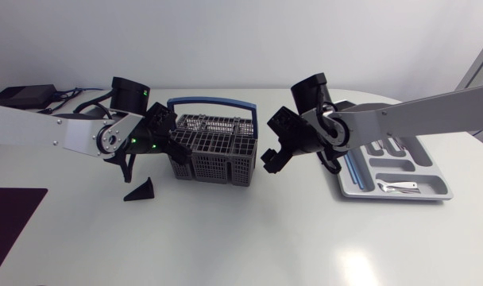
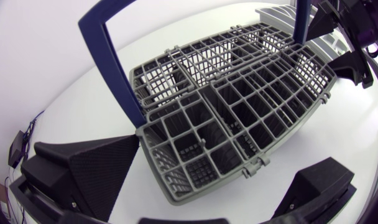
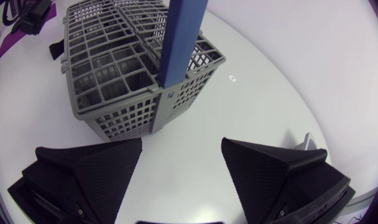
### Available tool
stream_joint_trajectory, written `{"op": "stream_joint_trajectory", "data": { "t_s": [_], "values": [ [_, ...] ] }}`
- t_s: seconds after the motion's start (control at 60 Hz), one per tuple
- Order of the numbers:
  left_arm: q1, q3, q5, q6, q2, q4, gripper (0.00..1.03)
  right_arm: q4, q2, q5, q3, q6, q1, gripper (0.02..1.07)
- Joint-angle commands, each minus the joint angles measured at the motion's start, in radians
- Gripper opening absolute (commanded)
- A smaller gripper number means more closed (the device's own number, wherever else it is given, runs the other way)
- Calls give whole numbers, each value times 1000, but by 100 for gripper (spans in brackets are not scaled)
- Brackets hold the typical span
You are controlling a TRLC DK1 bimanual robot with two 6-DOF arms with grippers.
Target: Unload the cutlery basket into the drawer organizer.
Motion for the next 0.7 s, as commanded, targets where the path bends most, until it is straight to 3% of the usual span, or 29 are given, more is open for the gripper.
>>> {"op": "stream_joint_trajectory", "data": {
  "t_s": [0.0,0.3,0.467,0.583,0.683],
  "values": [
    [9,-36,3,-4,-36,-9,99,-12,-26,-5,-17,23,-6,94],
    [86,-80,66,-4,-156,-43,99,-24,-26,-7,-10,25,-2,95],
    [184,-30,136,-21,-135,-121,99,-41,-23,-7,1,25,1,95],
    [185,7,217,-33,-86,-181,99,-55,-23,-7,10,34,11,95],
    [144,7,225,-41,-75,-181,99,-66,-20,-10,18,42,19,95]
  ]
}}
